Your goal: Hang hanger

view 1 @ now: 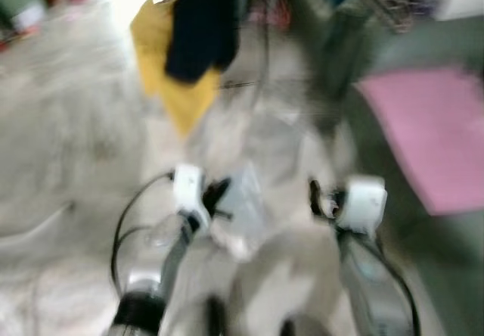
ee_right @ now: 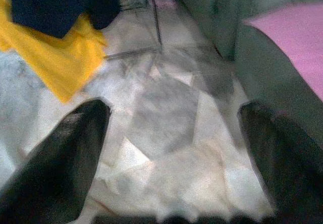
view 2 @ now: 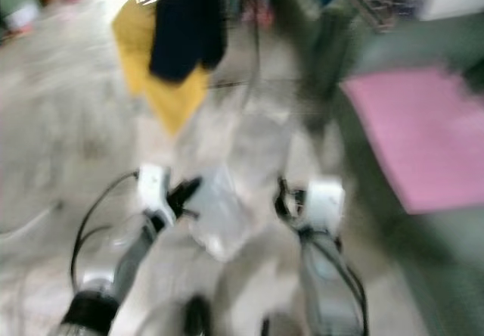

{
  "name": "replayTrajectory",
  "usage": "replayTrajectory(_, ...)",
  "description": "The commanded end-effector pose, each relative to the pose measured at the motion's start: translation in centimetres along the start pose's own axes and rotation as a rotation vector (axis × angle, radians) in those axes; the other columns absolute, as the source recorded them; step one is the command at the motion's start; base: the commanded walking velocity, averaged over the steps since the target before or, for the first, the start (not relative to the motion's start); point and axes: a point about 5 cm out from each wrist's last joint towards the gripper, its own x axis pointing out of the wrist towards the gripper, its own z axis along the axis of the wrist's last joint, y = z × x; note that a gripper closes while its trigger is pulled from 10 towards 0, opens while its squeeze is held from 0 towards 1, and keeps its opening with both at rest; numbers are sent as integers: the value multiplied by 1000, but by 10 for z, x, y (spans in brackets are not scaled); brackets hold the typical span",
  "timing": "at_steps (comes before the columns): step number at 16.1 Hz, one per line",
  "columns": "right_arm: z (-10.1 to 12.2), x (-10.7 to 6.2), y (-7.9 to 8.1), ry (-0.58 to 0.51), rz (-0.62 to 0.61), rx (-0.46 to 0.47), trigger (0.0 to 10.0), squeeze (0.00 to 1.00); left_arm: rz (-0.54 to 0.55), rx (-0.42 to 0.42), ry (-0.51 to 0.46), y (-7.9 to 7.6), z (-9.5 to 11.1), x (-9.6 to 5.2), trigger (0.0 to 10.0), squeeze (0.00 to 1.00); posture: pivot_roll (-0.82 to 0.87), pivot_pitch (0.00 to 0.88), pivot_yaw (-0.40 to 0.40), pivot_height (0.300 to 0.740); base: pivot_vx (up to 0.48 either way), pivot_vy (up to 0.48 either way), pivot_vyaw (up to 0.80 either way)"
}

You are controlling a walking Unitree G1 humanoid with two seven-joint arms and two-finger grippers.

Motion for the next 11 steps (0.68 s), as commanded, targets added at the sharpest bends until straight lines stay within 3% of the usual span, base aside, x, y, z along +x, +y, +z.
replayTrajectory(1, -1, -1, -2, 3, -6, -4, 10000, 0, -13, 24, -36, -3, 10, 3, 10000, 0, -144, 219, 47, 740, 0, 480, 0)
replayTrajectory(11, 0, 2, 2, -3, 7, -14, 10000, 0, -27, 36, -73, -5, 10, 1, 10000, 0, -134, 216, 49, 740, 0, 0, 0)
